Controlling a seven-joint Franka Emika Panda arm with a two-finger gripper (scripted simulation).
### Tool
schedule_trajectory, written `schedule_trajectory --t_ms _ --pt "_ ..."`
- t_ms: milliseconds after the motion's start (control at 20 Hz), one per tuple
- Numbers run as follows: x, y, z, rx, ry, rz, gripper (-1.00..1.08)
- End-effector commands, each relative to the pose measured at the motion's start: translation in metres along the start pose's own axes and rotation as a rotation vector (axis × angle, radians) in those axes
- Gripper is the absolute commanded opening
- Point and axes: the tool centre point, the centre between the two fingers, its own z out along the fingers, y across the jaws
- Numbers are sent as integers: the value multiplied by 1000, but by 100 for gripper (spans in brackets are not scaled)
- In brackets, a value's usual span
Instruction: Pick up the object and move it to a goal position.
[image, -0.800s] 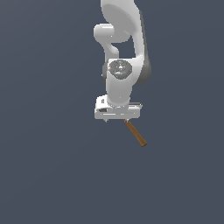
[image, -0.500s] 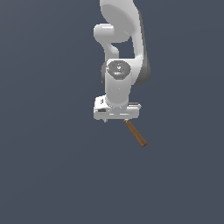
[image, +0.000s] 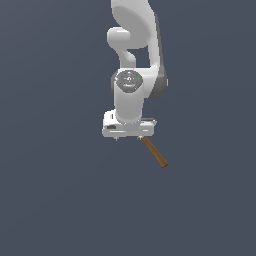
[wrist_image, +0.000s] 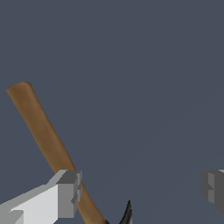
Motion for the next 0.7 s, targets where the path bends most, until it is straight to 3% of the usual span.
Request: schedule_trajectory --t_ms 0,650 --pt "0 -1 0 0 0 -2 100" --pt "-19 -32 34 -6 24 -141 100"
